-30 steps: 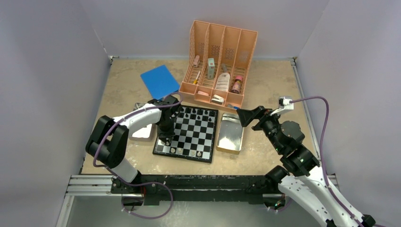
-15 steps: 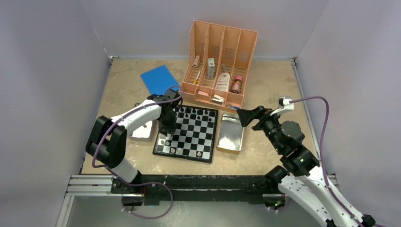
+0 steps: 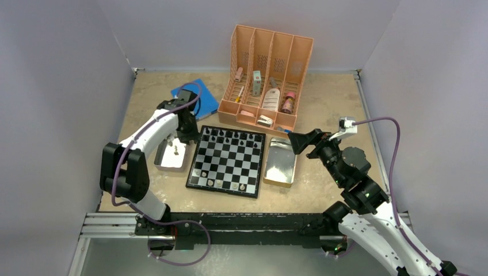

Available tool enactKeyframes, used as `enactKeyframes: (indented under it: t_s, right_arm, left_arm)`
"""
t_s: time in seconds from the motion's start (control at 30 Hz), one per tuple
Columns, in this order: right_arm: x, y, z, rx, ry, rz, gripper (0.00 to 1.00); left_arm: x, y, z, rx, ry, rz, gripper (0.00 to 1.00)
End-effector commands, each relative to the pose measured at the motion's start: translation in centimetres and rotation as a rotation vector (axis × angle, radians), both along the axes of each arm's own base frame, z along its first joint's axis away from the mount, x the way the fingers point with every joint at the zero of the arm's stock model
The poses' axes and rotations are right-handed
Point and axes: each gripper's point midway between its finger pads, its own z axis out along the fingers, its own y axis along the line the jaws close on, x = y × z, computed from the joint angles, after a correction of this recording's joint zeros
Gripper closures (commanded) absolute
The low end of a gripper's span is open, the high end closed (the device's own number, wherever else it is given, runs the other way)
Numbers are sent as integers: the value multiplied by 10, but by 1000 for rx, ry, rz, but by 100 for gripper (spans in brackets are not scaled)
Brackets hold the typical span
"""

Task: Set up the chess pieces on the board
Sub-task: Pick up the chess piece from the storage box.

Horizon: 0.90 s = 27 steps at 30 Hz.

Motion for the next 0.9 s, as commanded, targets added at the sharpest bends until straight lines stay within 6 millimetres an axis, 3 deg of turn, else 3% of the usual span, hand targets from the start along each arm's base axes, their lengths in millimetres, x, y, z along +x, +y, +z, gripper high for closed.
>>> enactKeyframes:
  t_s: [0.0, 0.3, 0.53, 0.87]
  right_arm:
    - [0, 3, 20, 25, -55, 14, 3]
    - [-3, 6, 22, 30, -71, 41, 3]
    - [-7, 8, 26, 42, -81, 61, 2]
    - [-10, 9, 26, 50, -88, 73, 2]
  left_arm:
    - [36, 23, 24, -75, -118, 69, 74]
    - [64, 62, 27, -12, -155, 154, 76]
    - [83, 73, 12, -3, -116, 166, 80]
    - [90, 81, -17, -53, -65, 185, 82]
